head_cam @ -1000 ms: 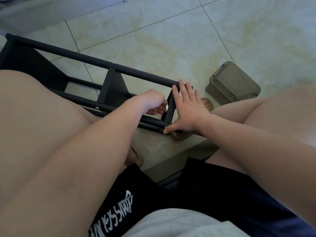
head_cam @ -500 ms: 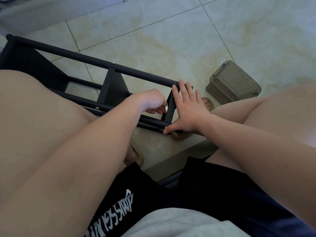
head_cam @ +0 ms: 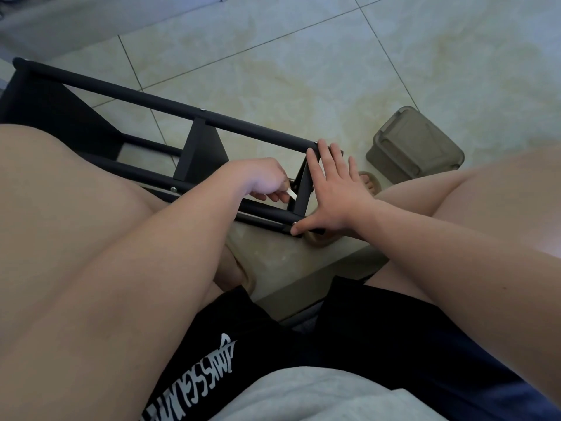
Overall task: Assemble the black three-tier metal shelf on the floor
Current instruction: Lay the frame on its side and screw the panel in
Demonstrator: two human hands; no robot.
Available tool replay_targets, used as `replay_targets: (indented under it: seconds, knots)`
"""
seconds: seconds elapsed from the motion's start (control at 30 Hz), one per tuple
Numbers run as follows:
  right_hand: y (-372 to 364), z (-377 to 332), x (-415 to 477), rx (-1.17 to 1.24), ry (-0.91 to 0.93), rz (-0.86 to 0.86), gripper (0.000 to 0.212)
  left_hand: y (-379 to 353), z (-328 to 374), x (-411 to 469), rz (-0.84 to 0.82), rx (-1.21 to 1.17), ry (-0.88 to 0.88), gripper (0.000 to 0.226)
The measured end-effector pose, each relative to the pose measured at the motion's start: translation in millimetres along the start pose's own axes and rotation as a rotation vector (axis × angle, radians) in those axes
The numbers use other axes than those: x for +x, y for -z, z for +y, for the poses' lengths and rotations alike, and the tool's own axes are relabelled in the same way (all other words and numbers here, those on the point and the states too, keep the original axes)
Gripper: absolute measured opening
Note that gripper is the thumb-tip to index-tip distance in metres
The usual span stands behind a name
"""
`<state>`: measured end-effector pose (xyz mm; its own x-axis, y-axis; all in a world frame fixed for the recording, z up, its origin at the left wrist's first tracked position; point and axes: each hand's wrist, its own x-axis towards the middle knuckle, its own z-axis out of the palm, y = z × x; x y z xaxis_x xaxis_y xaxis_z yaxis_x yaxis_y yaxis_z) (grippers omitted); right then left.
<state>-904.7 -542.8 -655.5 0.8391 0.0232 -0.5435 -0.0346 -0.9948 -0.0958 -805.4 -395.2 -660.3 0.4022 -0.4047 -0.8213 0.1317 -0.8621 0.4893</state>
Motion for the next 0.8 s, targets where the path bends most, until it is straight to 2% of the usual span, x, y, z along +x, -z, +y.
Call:
replay_targets:
  seconds: [0.43,0.8]
  knots:
    - [-3.4,0.6,2.0,-0.002,0.0,0.01,0.16,2.2,-15.7,-5.6,-0.032,0.201,-0.104,0.018]
    - [-2.9,0.0,0.4,-0.011,-0.003,0.009,0.16,-1.1,-18.8,-7.4,-0.026,0.32,-0.086,0.012]
